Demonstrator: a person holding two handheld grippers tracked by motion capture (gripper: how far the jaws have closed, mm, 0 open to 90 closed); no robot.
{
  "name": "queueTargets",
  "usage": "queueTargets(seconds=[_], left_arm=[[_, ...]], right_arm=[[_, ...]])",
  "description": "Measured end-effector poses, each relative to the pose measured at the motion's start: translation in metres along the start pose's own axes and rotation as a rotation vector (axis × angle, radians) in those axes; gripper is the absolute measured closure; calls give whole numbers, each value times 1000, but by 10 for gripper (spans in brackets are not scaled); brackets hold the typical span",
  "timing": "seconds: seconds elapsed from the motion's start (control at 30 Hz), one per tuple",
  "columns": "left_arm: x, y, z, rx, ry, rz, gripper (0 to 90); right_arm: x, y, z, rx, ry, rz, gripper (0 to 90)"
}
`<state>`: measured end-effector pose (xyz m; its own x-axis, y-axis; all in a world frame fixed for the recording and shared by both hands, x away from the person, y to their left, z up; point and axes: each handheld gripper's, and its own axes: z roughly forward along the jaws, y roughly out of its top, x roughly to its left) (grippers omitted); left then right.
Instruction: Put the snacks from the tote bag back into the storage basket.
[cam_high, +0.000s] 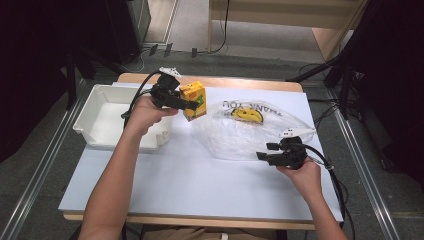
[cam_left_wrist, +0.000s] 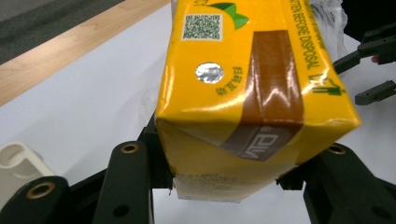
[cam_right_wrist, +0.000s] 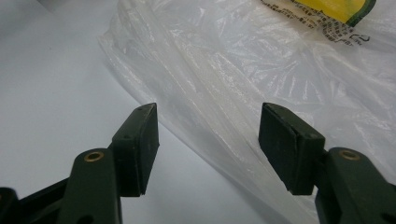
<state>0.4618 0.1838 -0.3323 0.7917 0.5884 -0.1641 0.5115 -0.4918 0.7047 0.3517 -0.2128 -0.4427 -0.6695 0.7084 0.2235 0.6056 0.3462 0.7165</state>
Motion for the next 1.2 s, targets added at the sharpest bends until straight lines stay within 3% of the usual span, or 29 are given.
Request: queueTargets(seconds=[0.67, 1.2], left_arm=[[16, -7, -18, -8, 32, -48, 516], [30, -14, -32, -16, 83, -83, 516]], right_arm=[[0, 0, 1, 3, 0, 0, 390], [1, 0, 1, 8, 2, -2, 390]])
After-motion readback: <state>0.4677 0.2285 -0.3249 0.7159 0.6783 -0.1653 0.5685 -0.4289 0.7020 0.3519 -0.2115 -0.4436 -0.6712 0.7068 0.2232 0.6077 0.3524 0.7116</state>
